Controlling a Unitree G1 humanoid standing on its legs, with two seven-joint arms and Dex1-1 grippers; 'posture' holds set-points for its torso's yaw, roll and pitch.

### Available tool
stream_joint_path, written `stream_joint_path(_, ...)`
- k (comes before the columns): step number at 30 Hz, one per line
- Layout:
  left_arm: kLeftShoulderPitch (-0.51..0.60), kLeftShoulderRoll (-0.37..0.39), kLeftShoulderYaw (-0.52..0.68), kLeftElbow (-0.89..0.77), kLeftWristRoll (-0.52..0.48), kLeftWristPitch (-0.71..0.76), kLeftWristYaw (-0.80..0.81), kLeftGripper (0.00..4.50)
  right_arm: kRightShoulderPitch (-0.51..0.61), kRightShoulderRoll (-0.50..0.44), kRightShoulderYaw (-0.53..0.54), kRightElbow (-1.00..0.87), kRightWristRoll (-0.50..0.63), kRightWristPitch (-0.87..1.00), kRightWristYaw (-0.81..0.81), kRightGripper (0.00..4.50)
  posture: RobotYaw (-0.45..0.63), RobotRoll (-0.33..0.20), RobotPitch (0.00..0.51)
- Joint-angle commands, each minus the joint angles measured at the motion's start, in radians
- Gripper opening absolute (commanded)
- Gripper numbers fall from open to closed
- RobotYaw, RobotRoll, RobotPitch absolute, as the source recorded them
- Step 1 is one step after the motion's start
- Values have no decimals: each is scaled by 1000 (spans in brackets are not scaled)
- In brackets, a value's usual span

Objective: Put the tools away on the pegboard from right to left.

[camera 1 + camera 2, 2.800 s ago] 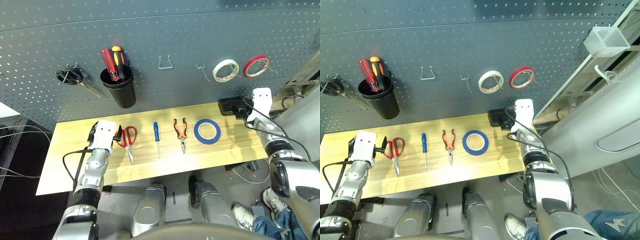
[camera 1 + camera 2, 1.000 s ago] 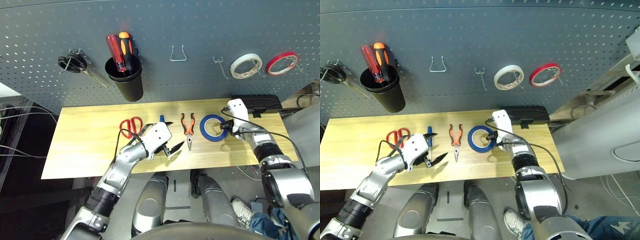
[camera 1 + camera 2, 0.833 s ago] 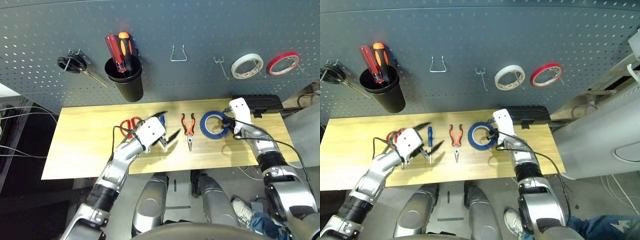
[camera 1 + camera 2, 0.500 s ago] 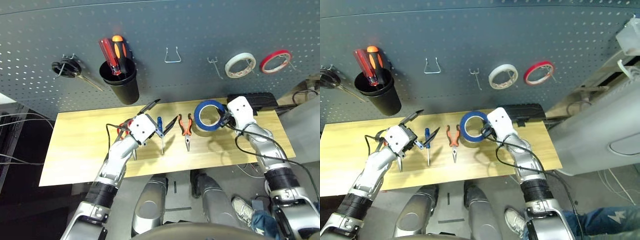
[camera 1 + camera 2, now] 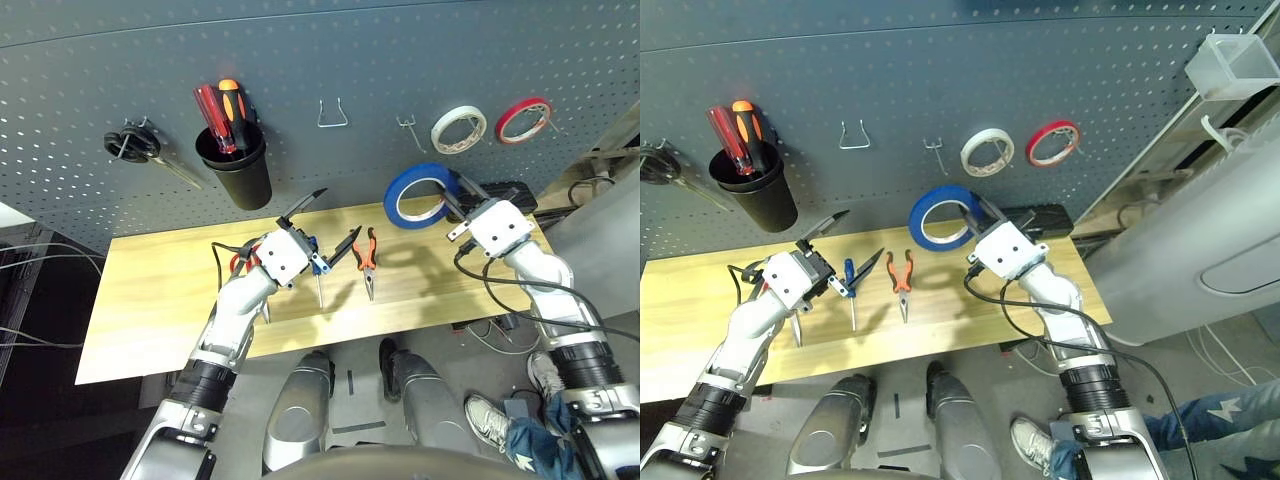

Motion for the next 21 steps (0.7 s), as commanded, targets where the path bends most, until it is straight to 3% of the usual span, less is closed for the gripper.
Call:
stream_joint_path(1, 3, -6, -3, 5, 14, -12, 3, 4500, -23, -2, -16, -6, -7, -22, -21, 725, 143, 0, 188)
stream_joint_path(8, -5, -6, 4, 10, 18, -15, 14, 4500, -103, 7, -29, 66, -6, -11, -61, 725, 153, 0, 185)
stream_joint_path(17, -12, -14, -4, 24, 26, -8, 12, 4500, -287, 48, 20, 356, -36, 25, -73, 725, 170, 0, 184)
stream_joint_path(21, -7, -6, -25, 18, 20, 32, -29, 4500, -254, 50, 19, 350, -9, 8, -41, 1974, 178, 0, 186)
